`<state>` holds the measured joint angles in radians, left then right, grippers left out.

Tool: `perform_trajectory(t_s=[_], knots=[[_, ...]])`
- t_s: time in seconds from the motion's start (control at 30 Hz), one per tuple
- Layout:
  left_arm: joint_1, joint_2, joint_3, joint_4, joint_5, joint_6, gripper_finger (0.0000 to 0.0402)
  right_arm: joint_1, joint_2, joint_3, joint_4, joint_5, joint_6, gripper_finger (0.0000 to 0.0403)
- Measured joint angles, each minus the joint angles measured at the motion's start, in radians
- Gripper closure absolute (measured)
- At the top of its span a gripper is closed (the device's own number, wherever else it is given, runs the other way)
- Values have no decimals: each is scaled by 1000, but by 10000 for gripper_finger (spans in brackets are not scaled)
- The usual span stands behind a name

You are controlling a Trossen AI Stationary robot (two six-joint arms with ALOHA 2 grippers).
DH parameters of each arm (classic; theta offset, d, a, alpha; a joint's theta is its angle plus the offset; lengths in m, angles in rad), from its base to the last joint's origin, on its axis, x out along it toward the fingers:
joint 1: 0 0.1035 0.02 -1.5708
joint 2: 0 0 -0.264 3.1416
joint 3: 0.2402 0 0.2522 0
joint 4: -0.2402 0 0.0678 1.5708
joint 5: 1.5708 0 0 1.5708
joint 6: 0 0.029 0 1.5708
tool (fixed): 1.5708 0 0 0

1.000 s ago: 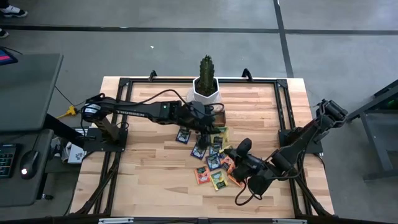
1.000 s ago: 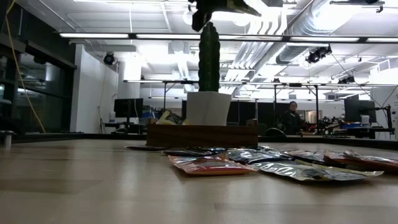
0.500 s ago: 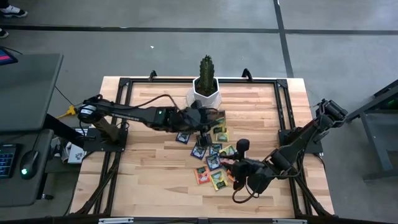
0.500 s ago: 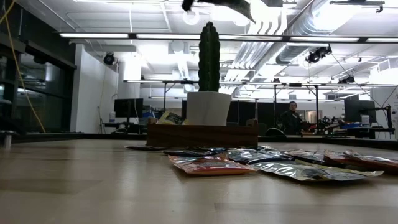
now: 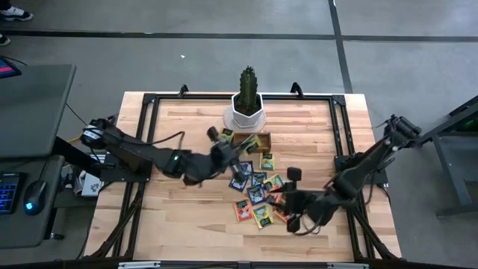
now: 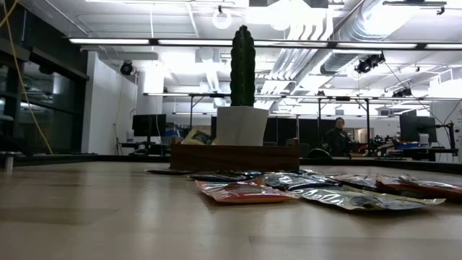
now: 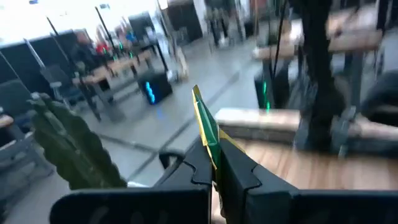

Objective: Pick & Place Tea
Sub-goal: Put the yellow tea bag into the left section of the wooden organizer

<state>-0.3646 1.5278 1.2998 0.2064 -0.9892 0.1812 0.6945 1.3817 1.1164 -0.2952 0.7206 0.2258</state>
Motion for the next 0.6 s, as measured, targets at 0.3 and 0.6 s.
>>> perform_trajectory(t_s=[0.3, 0.6], knots=[[-65, -24, -251, 895, 73, 365, 401, -67, -174, 0, 358, -120, -214, 265], [-40, -7, -288, 1188, 282, 541, 401, -224, -193, 0, 609, -298, -251, 265]])
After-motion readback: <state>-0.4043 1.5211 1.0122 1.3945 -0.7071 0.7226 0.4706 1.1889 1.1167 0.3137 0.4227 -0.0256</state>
